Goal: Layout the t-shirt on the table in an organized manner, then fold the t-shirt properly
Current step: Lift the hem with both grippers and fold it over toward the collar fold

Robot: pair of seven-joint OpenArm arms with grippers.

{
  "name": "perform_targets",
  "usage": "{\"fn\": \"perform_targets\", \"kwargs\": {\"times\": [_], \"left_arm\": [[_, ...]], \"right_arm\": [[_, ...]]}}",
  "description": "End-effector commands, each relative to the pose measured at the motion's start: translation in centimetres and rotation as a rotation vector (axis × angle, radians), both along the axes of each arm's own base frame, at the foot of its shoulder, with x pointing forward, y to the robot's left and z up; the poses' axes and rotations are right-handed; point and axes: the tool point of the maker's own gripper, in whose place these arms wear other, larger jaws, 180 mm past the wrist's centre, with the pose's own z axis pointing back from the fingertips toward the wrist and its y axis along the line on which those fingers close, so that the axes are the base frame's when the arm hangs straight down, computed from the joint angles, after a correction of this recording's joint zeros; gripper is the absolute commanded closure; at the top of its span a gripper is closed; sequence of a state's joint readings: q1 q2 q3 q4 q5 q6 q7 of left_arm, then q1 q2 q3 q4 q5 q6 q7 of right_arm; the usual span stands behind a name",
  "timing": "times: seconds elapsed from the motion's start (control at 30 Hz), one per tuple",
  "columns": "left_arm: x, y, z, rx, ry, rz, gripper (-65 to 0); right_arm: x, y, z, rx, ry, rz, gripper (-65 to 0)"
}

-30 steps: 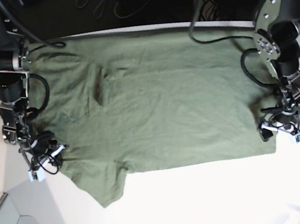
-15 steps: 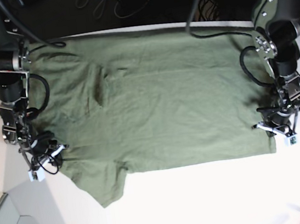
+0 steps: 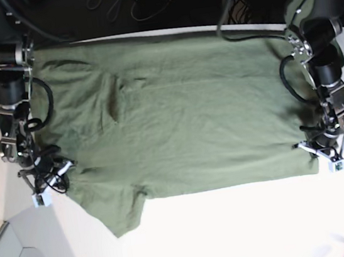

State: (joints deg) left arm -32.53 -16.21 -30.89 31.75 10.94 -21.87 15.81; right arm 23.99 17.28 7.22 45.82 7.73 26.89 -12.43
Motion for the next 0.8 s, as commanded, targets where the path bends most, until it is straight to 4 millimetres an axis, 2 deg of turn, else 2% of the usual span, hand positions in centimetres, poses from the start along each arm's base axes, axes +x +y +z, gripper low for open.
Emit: {"fn": "perform_targets", "kwargs": {"times": [0.0,0.07,0.13,0.23,0.47,0.67,0.77], "left_arm": [[1.8,0.3,2.9,0.017,-0.084,0.003,-0.3],[1.6,-0.3,2.8,0.022,-0.092,-0.006,-0.3],[1.3,0.0,3.4,0.046,-0.111,-0.007,-0.3],[0.7,-1.0,3.0,0.053,-0.120,-0.019,-0.3],[-0.2,-0.6,4.0,0.098,-0.155,-0.021,-0.3],[-1.3,0.4,4.2,-0.039,-0.156,0.059,-0.3],[-1.4,1.2,5.4,-0.050,-0.156,0.070,-0.3]], "right_arm": [[1.6,-0.4,3.2,-0.011,-0.094,0.000,0.0],[1.4,-0.2,3.9,-0.029,-0.103,0.013,0.0],[1.0,-0.2,4.5,-0.044,-0.117,0.017,0.0],[0.6,-0.8,5.7,-0.036,-0.157,-0.015,0.0],[-0.6,-3.3,7.1,-0.046,-0.175,-0.086,0.0],[-2.3,-3.0,7.7,-0.081,-0.198,-0.069,0.0],[-2.9,-2.1,7.9,-0.078,-0.212,-0.059,0.0]]}}
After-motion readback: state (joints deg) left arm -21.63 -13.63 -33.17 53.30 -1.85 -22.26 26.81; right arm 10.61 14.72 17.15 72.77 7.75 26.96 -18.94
